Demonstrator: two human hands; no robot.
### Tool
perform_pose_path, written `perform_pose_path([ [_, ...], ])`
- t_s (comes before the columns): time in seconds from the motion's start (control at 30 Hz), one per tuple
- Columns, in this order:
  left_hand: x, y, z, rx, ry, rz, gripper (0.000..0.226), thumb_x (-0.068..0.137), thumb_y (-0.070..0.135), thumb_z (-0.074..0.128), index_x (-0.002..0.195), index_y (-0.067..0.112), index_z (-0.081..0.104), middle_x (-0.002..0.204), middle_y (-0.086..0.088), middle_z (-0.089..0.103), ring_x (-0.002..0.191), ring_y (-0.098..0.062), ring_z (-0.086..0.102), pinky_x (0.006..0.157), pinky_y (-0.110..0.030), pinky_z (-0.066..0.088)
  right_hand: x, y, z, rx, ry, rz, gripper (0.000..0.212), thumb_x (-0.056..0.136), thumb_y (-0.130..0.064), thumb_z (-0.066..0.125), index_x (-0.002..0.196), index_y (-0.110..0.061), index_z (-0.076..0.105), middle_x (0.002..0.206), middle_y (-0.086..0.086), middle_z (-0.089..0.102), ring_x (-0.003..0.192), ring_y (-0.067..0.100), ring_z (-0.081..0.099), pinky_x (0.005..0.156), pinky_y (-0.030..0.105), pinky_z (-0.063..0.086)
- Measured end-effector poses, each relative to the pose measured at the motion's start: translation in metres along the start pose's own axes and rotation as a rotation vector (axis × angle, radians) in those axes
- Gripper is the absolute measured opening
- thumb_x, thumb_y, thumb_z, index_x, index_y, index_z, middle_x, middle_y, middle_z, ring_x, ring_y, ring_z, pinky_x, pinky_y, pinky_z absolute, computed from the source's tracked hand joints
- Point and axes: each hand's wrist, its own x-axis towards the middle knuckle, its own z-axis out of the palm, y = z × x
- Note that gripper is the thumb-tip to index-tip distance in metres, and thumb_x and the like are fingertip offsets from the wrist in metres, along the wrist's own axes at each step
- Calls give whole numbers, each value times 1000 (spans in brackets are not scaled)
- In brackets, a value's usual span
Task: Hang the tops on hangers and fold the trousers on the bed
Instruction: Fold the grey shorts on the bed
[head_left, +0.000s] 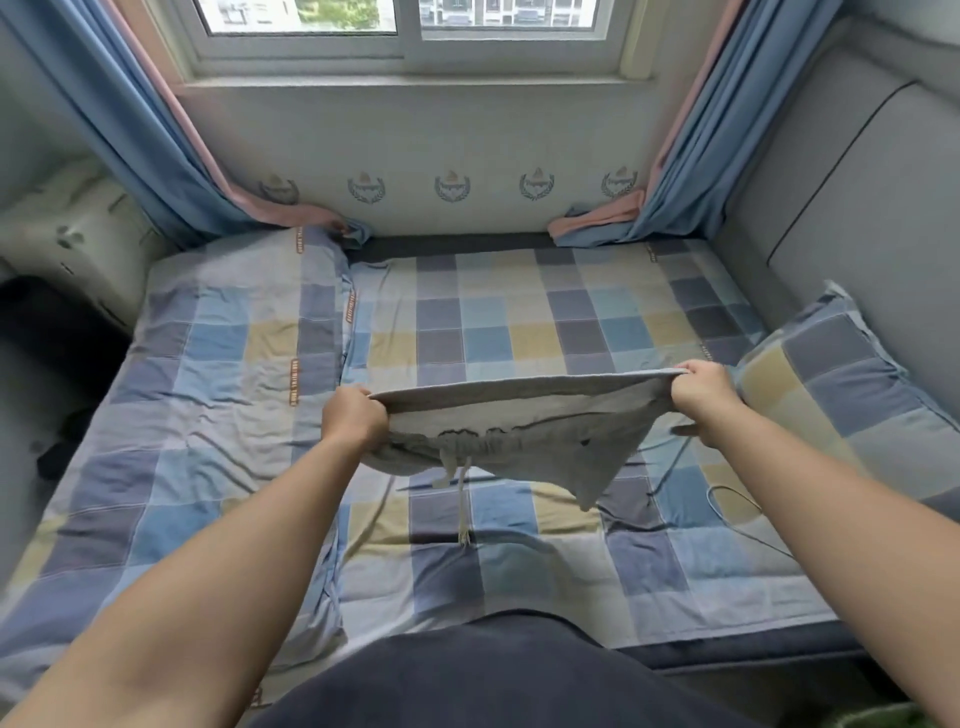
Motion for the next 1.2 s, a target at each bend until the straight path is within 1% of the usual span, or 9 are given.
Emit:
perform_pose_path([
  [0.1,1,-3,-2,11,-72,-18,22,86,3,48,94,0,69,95,-21,68,94,-39,62,78,-37,52,-7,-10,14,278,-184,118,27,102,-10,40,114,-13,64,102,16,65,82,30,62,77,47,56],
  [0.27,-2,-2,1,56,-124,19,31,92,34,60,77,7,62,90,-18,69,91,-38,64,77,-39,51,-9,-36,21,-159,-231,-371,37,86,8,52,113,-17,58,101,7,60,84,23,59,63,31,47],
  [0.43,1,-17,-7,-40,-63,-91,35,97,16,40,117,-3,62,124,-31,60,112,-47,57,92,-45,53,2,-28,9,-662,31,-553,35,86,7,50,108,-17,63,111,10,51,98,31,51,85,38,46],
  [0.57,3,-31,-11,-271,-95,-267,30,92,8,31,111,9,55,112,-23,59,91,-49,65,63,-64,59,3,-14,8,-139,23,-174,33,93,1,38,102,-14,67,102,14,62,87,30,52,77,39,47],
  [0.63,1,-34,-10,-332,-103,-301,36,94,5,28,113,11,57,110,-24,61,87,-46,66,60,-63,59,0,-12,14,268,-118,109,38,98,-3,30,104,-16,65,98,14,61,85,29,53,72,41,51],
  [0.7,-1,-36,-8,-402,-101,-362,38,97,2,27,117,7,59,108,-23,62,88,-42,66,65,-60,60,2,-6,19,323,-162,157,35,98,-5,31,105,-17,64,97,14,61,84,28,54,69,39,52],
  [0.83,0,-43,-10,-423,-181,-400,31,97,-3,33,119,-1,54,110,-23,60,92,-38,64,70,-55,61,8,2,14,124,-152,-82,31,89,3,59,116,-12,60,109,18,62,82,23,56,68,32,46],
  [1.03,-1,-51,-10,-302,-356,-326,30,87,26,78,106,11,61,99,-7,64,92,-23,60,86,-48,52,10,-5,4,-228,-272,-314,60,80,18,50,126,-21,55,110,17,55,97,31,56,78,41,52],
  [1.2,1,-48,-13,-287,-227,-398,23,100,31,50,109,11,58,93,-10,69,88,-26,67,87,-45,51,15,-7,3,-626,-35,-463,37,87,11,48,109,-10,69,118,14,52,106,30,52,91,34,43],
])
